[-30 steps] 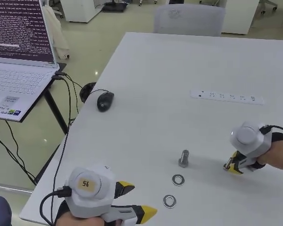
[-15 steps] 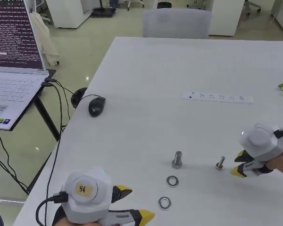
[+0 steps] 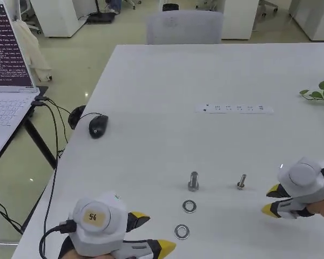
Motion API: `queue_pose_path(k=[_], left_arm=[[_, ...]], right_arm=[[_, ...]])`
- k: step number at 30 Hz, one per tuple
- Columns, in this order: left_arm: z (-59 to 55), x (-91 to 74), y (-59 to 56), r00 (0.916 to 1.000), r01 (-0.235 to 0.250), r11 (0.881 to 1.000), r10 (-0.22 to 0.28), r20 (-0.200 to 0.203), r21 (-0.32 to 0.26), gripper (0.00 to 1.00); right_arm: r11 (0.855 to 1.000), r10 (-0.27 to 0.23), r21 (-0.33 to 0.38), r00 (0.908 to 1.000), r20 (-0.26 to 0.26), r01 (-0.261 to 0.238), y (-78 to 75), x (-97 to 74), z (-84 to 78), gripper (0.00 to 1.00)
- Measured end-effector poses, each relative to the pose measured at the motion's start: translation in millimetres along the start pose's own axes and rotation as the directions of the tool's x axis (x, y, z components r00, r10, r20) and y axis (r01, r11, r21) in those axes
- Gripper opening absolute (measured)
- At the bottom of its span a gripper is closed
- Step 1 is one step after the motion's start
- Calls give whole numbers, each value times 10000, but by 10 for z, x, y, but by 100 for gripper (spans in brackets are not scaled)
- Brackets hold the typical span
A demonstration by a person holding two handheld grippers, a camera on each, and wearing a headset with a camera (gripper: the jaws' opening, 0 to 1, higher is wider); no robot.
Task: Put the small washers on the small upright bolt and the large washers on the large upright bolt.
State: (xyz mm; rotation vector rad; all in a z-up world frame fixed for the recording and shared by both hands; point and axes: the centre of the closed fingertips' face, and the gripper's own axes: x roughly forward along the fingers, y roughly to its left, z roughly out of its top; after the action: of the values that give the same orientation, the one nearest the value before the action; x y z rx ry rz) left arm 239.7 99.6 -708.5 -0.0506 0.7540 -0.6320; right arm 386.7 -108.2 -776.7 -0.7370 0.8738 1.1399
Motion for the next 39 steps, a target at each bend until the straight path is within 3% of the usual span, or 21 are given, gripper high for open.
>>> queue_pose_path(k=[9,16,20,25,39], left_arm=[[-26,20,-22,9999,114,9999,-114,-52,44,49],[-37,44,-51,9996,237,9996,-235,-143,128,49],[-10,32,-45,9998,185,9998,-185,-38,78,49],[-24,13,-26,9999,107,9999,-107,16,-5,49],[-61,-55,21,9997,-139,9994,145,209,-307,49]], right_arm=[[9992,400,-93,9990,183,-399,271,93,71,26],[9898,1181,-835,9926,282,-1154,643,377,353,25],[9840,1464,-1073,9887,311,-1423,757,513,519,25],[9763,1678,-1434,9854,296,-1620,816,629,709,25],[9635,2014,-1867,9789,335,-1919,773,948,1213,25]])
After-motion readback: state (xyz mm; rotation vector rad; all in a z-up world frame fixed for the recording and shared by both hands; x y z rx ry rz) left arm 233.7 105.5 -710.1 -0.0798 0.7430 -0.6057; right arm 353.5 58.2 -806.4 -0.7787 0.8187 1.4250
